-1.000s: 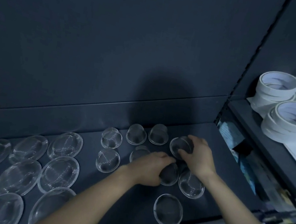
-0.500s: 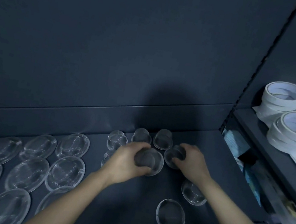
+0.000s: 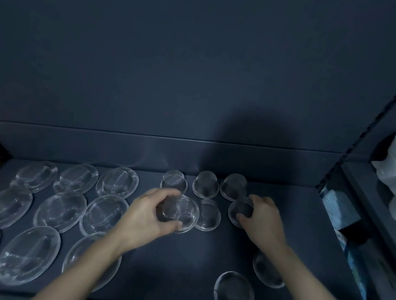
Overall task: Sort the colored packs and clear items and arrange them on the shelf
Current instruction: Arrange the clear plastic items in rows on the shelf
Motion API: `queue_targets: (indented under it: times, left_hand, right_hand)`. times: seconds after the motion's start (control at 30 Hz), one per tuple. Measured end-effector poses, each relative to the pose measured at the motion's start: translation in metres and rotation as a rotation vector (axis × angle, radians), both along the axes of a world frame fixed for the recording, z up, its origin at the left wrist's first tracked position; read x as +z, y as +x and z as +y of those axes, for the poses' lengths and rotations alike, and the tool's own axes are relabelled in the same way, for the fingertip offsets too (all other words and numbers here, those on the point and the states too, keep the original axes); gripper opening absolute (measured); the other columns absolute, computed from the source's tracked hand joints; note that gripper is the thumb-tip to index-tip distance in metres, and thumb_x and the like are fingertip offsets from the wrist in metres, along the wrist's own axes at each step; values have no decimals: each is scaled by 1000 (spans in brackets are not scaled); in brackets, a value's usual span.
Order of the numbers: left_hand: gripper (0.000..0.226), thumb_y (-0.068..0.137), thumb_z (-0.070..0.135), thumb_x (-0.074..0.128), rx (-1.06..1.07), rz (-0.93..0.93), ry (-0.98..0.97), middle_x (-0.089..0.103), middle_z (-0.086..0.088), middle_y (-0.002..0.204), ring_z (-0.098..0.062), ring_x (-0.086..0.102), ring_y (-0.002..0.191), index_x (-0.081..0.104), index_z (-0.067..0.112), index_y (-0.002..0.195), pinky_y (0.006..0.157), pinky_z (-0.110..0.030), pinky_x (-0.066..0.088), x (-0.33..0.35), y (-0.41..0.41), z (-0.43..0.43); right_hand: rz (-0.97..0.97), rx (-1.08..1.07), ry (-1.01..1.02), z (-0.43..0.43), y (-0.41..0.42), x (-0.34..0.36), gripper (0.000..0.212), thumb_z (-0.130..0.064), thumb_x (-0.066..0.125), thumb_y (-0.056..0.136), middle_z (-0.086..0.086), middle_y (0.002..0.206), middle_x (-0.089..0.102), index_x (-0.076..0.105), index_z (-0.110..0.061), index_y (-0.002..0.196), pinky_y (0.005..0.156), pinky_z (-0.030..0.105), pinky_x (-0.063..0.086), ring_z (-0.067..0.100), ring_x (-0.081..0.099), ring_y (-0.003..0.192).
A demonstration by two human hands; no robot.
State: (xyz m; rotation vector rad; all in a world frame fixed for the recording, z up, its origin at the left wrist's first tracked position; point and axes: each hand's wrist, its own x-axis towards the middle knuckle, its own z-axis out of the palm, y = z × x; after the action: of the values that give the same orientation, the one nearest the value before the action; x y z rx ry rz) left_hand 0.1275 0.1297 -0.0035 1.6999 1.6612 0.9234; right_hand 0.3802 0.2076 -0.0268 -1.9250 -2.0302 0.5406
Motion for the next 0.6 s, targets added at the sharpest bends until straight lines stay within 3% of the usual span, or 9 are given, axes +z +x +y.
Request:
queue_targets:
  times: [0.1, 0.23, 0.43, 0.6]
  left_hand:
    - [61, 62, 20, 86, 39, 31, 3, 59, 14, 105, 4, 56, 96, 54, 48, 106, 83, -5, 40, -4, -4, -11]
    - [60, 62, 22, 86, 69, 75, -42, 59, 15, 107, 3, 55, 99, 55, 44, 109, 87, -6, 38, -11, -8, -24]
    - [62, 62, 25, 84, 26, 189, -115, 56, 15, 108, 2, 54, 100, 59, 30, 119, 85, 0, 32, -26, -10, -37]
    - [68, 66, 24, 78, -83, 321, -182, 50, 13, 121, -3, 47, 114, 53, 27, 129, 99, -8, 29, -33, -13, -37]
  right_hand:
    - [20, 60, 1, -6, 0, -5, 44, -24, 70, 75, 10, 111, 53, 57, -15, 116, 82, 34, 49, 30, 55, 100]
    - [3, 96, -47, -6, 1, -7, 54, -24, 70, 76, 11, 119, 50, 52, -17, 127, 87, 35, 48, 30, 52, 107]
    - [-1, 128, -61, -1, 2, -4, 51, -23, 70, 75, 13, 117, 50, 53, -13, 122, 89, 39, 49, 32, 54, 105]
    - [-8, 124, -77, -2, 0, -1, 52, -23, 70, 76, 13, 118, 49, 52, -13, 124, 90, 38, 48, 32, 53, 105]
